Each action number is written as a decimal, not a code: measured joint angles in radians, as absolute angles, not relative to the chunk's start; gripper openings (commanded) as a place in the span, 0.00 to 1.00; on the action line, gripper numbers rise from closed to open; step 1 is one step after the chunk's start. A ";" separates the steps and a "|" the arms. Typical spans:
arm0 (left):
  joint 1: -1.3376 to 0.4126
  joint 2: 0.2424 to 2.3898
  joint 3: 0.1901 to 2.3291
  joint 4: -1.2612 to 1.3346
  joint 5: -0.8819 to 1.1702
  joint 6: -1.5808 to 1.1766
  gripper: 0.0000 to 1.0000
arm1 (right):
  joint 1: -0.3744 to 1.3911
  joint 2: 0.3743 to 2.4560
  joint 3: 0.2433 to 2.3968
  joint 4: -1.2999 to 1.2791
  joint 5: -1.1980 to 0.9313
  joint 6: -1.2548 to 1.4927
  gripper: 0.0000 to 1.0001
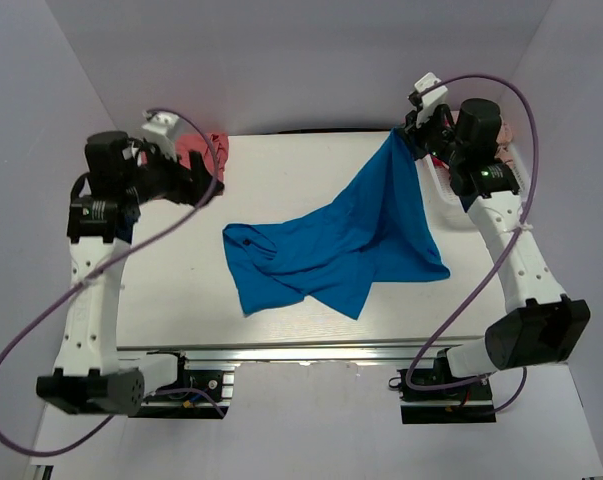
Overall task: Fold and stack the t-shirts
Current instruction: Flatten out the tshirt
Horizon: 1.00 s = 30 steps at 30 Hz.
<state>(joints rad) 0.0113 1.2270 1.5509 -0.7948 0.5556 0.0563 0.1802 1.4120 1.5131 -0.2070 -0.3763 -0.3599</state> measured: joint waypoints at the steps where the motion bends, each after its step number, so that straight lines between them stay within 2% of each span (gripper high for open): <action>1: -0.019 1.190 1.522 -0.809 0.590 0.067 0.95 | 0.182 1.423 1.502 -0.196 -0.374 -0.360 0.00; 6: -0.179 1.095 1.319 -0.780 0.643 0.072 0.96 | 0.192 1.548 1.493 -0.149 -0.353 -0.363 0.00; 11: -0.297 1.173 1.207 -0.659 0.579 0.063 0.93 | 0.205 1.673 1.495 -0.148 -0.316 -0.362 0.00; 14: -0.411 1.239 1.149 -0.564 0.494 0.067 0.90 | 0.217 1.718 1.516 -0.162 -0.298 -0.363 0.00; 15: -0.453 1.260 1.135 -0.534 0.459 0.071 0.86 | 0.224 1.729 1.528 -0.167 -0.289 -0.366 0.00; 30: -0.938 1.616 1.097 -0.187 0.004 0.097 0.77 | 0.283 1.828 1.708 -0.234 -0.207 -0.427 0.00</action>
<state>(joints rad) -0.9382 1.6157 1.0966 -0.1875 0.0036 0.0971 0.2829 1.8278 1.7084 -0.2337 -0.2070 -0.4267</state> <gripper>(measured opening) 0.779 0.009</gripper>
